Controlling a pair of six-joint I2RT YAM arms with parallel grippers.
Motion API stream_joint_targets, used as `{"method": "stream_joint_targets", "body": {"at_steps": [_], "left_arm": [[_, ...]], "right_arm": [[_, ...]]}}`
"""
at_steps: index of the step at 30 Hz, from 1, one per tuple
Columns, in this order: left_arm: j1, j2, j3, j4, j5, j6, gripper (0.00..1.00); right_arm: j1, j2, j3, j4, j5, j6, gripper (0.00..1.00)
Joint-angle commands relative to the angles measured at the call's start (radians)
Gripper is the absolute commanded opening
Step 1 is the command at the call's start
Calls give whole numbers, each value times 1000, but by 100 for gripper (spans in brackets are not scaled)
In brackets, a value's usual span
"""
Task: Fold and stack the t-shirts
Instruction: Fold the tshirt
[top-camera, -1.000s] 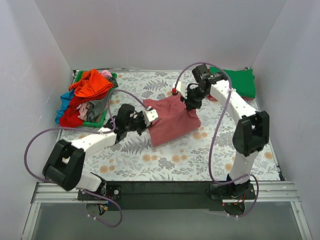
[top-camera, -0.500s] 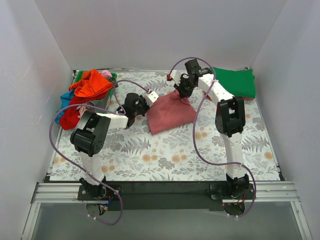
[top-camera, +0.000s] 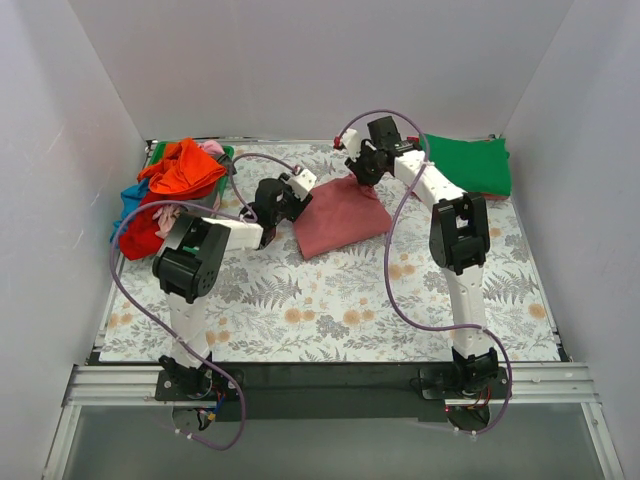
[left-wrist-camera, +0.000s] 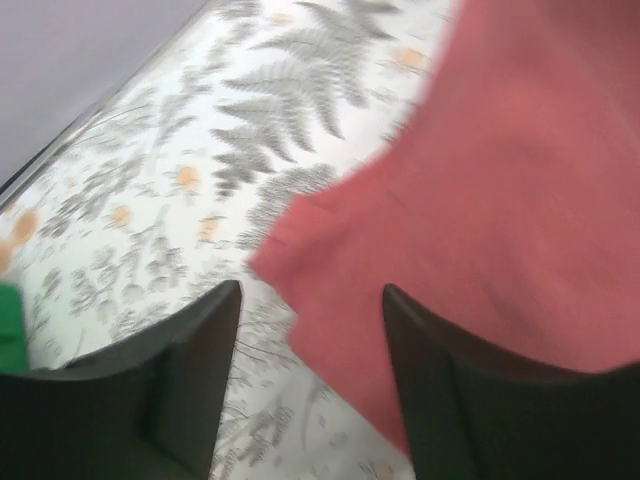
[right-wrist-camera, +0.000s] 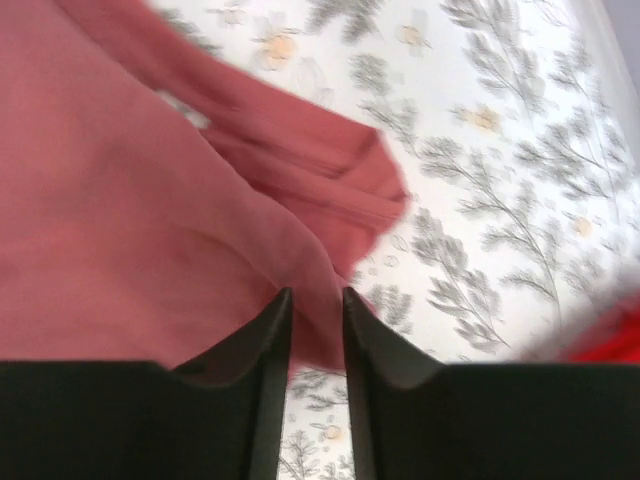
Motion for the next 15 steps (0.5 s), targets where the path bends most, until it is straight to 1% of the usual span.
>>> {"method": "stream_joint_targets", "body": {"at_steps": [1,2,3,4,6,7,8,9,10,11,12,13,14,15], "left_arm": [[5,15,149,11,-262,-157,61],[5,15,186,-11,-384,-183,66],[6,13,222,-38,-449,-210,70],[5,-5,293,-110,-492,-239,76],[5,-50,325,-184,-520,-285,78],[5,-83,323,-242,-513,-306,81],[6,-166,299,-274,-481,-354,82],[8,-209,281,-307,-382,-368,82],[8,-250,262,-372,-305,-378,82],[6,-336,216,-400,-242,-397,81],[8,-372,196,-451,-95,-449,81],[11,-408,166,-465,-4,-476,80],[11,-435,140,-474,59,-504,77],[14,-461,95,-483,119,-565,76]], "right_arm": [[12,-17,-37,224,321,177,35],[16,-27,-58,253,393,245,36],[16,-34,-65,276,453,271,48],[17,-47,-69,301,540,294,55],[11,-66,-91,301,547,307,67],[11,-90,-103,301,524,311,67],[2,-106,-117,289,495,314,67],[-3,-121,-146,268,437,310,71],[-10,-147,-157,233,260,281,75],[-32,-159,-169,153,128,262,76],[-44,-170,-201,127,4,238,75],[-62,-182,-218,101,-189,184,72],[-66,-184,-227,82,-250,163,67],[-69,-182,-234,67,-293,152,57]]}}
